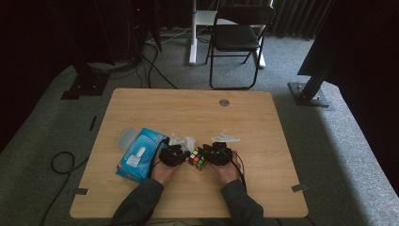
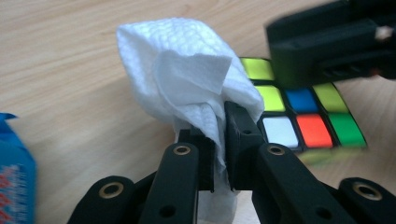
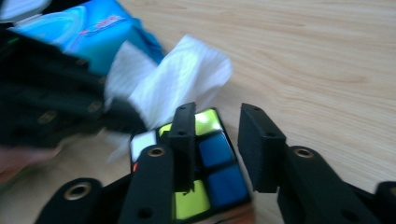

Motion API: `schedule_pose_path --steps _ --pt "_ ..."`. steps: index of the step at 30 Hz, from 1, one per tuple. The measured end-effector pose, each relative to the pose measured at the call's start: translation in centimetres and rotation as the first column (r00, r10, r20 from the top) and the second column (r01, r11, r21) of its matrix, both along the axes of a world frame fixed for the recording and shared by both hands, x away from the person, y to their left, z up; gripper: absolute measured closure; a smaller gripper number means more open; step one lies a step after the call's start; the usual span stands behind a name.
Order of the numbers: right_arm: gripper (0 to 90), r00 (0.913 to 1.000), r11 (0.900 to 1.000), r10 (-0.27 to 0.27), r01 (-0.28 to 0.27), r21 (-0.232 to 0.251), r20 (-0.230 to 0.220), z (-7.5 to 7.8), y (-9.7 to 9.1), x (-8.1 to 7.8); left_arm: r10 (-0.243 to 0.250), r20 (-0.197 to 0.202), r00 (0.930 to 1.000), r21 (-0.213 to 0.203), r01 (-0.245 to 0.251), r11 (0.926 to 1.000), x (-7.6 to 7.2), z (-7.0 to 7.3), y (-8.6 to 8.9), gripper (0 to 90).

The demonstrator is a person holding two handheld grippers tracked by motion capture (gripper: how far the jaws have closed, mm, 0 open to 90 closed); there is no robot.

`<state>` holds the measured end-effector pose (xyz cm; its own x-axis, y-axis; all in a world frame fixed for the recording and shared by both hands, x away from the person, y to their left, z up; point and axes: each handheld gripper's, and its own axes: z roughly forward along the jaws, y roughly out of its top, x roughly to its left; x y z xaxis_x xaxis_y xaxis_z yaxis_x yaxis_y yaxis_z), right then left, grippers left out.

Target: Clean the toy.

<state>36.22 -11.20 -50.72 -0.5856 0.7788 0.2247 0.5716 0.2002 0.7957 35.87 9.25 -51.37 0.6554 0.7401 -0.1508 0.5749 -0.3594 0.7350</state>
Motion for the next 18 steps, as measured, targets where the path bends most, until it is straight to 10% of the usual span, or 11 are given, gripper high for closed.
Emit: schedule_pose_path --steps 18 --pt "61.3 0.9900 0.9924 -0.121 0.122 0.014 -0.072 0.4 -1.7 -0.5 -0.021 0.001 0.9998 -0.019 0.021 0.9996 -0.4 0.1 -0.1 82.3"
